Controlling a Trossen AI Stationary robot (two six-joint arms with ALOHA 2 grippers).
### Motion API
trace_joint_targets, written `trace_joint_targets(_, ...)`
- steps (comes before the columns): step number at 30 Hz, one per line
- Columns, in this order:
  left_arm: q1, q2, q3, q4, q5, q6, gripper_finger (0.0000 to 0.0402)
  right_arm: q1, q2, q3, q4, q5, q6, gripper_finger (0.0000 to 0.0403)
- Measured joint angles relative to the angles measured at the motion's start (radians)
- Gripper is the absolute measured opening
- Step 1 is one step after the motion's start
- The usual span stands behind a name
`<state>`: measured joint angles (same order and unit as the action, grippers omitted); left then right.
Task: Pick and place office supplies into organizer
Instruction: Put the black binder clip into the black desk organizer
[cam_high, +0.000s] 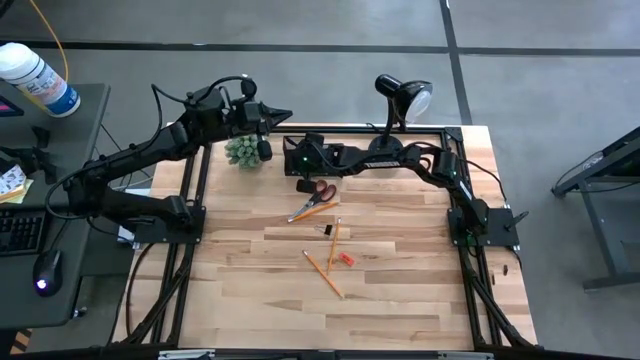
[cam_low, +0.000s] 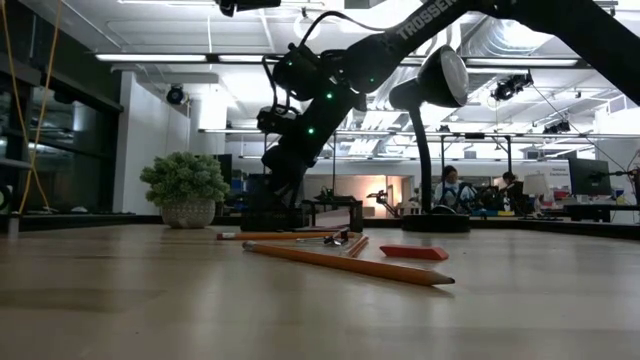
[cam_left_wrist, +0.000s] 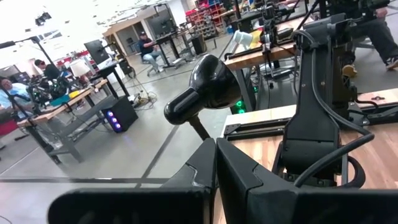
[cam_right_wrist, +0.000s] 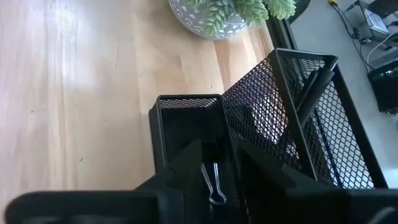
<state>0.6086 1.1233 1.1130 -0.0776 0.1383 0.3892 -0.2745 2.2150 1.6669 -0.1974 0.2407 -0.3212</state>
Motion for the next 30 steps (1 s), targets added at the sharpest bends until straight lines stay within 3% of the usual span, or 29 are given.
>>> trace_joint_targets(6, 0.000, 0.000, 0.000, -0.042, 0.000, 0.035, 0.0003, 0.000, -0.070, 0.000, -0.088, -0.049, -0.020, 0.0114)
trace_joint_targets(12, 0.000, 0.000, 0.000, -0.141, 0.002, 0.052, 0.0003, -0.020, -0.198, 0.002, -0.289, -0.302, 0.049, 0.0100)
trace_joint_targets(17, 0.000, 0.000, 0.000, -0.272, 0.069, 0.052, 0.0003, -0.012, -0.247, 0.002, -0.465, -0.428, 0.071, 0.0087)
trace_joint_targets(23, -0.007, 0.000, 0.000, -0.378, 0.189, 0.006, 0.0003, 0.066, -0.246, -0.012, -0.599, -0.418, 0.173, 0.0074)
trace_joint_targets(30, -0.147, -0.011, 0.000, -0.411, 0.193, -0.069, 0.0003, 0.161, -0.244, -0.075, -0.564, -0.354, 0.315, 0.0073)
